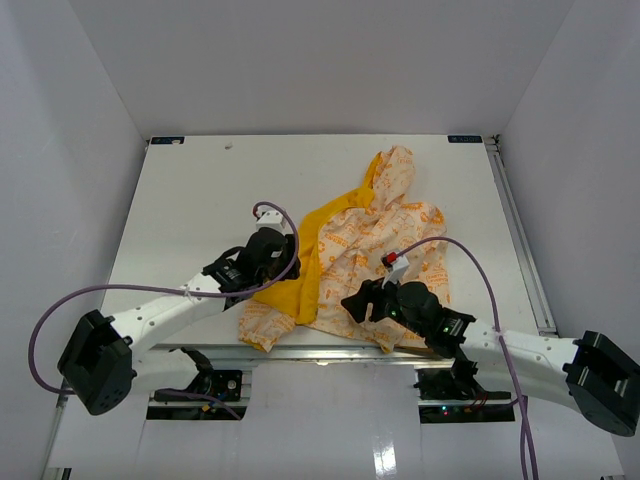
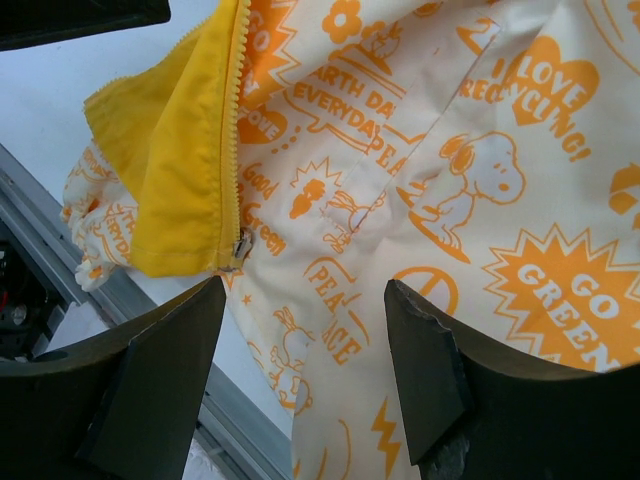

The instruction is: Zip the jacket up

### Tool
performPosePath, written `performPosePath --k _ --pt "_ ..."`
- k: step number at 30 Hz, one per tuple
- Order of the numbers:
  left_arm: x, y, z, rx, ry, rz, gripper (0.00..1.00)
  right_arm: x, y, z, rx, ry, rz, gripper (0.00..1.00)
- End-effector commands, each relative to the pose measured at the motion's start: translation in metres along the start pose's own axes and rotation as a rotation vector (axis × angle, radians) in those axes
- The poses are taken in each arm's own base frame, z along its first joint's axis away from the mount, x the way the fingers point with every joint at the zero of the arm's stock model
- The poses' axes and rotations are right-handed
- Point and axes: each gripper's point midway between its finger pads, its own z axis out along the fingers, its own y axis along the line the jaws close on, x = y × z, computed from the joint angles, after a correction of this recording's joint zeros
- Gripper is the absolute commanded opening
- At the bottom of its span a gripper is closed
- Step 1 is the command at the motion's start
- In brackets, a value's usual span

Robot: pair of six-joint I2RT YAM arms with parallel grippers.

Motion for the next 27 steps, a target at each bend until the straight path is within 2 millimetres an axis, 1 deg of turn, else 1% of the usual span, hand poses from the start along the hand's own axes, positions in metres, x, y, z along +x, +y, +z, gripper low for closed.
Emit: performPosePath --k 1,3,4,5,6,8,10,13,15,16,17,19,20,21,24,27 --pt "-0.035 -0.029 -0.032 0.142 -0.055 0.06 0.58 -0.028 0.015 -0.002 -0.053 -0.108 0.013 0.71" --pt "-0.032 -0.043 -0.036 0.157 -0.026 0.093 0.55 -0.028 0.008 -0.006 -0.029 -0.131 0.039 0.71" --pt "-0.035 -0.049 -0.034 0.145 -0.033 0.107 0.55 -0.029 0.005 -0.008 -0.02 -0.148 0.043 0.71" --pt "-0.019 -0.048 -0.027 0.072 0.003 0.149 0.55 -0.032 0.0 -0.013 0.001 -0.174 0.058 0.71" --pt "-0.014 -0.055 -0.03 0.055 0.017 0.165 0.55 -0.035 -0.003 -0.017 0.011 -0.194 0.066 0.71" --pt "-0.006 -0.053 -0.026 -0.029 0.036 0.196 0.56 -0.036 -0.009 -0.022 0.03 -0.213 0.071 0.71" --pt "0.004 -0.054 -0.022 -0.074 0.051 0.228 0.56 -0.038 -0.015 -0.029 0.052 -0.237 0.077 0.72" --pt "0.014 -0.062 -0.016 -0.094 0.066 0.249 0.6 -0.042 -0.021 -0.038 0.067 -0.272 0.084 0.72" --pt "0.022 -0.071 -0.013 -0.099 0.074 0.275 0.66 -0.046 -0.022 -0.044 0.06 -0.304 0.091 0.72" --pt "0.025 -0.073 -0.012 -0.111 0.077 0.279 0.67 -0.048 -0.022 -0.047 0.057 -0.317 0.095 0.72" --pt "0.026 -0.072 -0.011 -0.134 0.081 0.288 0.67 -0.049 -0.022 -0.048 0.056 -0.324 0.097 0.72" --pt "0.032 -0.059 -0.011 -0.228 0.093 0.297 0.67 -0.05 -0.025 -0.051 0.067 -0.329 0.094 0.72" --pt "0.036 -0.056 -0.009 -0.263 0.102 0.304 0.67 -0.051 -0.026 -0.052 0.073 -0.337 0.093 0.73" --pt "0.037 -0.055 -0.01 -0.274 0.107 0.304 0.67 -0.05 -0.028 -0.053 0.079 -0.336 0.09 0.73" --pt "0.045 -0.054 -0.002 -0.298 0.133 0.328 0.67 -0.051 -0.028 -0.053 0.077 -0.341 0.091 0.73" --pt "0.05 -0.047 0.003 -0.35 0.146 0.362 0.67 -0.049 -0.028 -0.052 0.078 -0.333 0.088 0.73"
